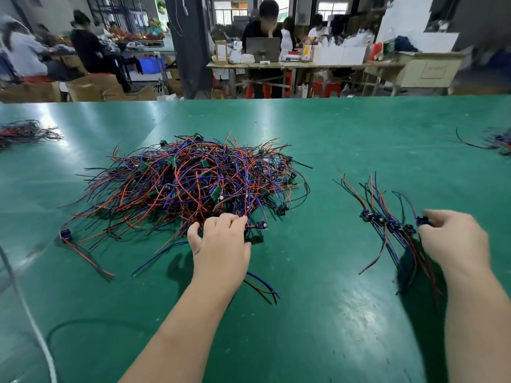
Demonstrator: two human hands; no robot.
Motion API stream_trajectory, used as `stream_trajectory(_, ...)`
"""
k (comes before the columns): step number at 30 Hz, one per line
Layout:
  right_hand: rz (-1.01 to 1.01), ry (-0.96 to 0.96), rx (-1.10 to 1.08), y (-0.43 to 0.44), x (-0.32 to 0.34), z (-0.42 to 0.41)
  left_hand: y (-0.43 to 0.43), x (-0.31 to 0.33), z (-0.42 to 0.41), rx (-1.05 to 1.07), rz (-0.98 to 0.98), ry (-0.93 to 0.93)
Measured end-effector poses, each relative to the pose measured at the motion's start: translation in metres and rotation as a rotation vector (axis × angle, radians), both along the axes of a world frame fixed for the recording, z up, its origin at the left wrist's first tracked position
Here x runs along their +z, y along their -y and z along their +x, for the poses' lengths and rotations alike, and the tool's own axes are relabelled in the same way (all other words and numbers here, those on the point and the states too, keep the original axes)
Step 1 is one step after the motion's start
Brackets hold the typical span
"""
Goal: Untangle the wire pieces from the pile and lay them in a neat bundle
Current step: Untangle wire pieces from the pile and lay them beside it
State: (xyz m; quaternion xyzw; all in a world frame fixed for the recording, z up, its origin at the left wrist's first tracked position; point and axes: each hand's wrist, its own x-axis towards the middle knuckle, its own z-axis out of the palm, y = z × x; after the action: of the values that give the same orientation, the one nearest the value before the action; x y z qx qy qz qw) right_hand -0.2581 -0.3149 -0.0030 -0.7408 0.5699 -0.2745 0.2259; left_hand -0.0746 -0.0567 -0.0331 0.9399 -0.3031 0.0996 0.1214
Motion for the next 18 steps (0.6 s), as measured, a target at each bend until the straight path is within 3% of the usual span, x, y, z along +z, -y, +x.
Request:
stream_trajectory(5,0.04,-0.08,-0.036,0.0,-0.0063,0.0065,-0.0009,0.0005,0.0032,0.054,-0.067,0.036)
stream_trajectory(10,0.011,-0.096,0.091,0.0006,-0.0101,0.0088,0.0015,-0.0005,0.0052,0.039,-0.092,0.036)
stream_trajectory(18,-0.098,0.065,0.002,0.0047,-0.0085,0.0064,0.0019,-0.0055,0.0091,0.059,-0.192,0.073)
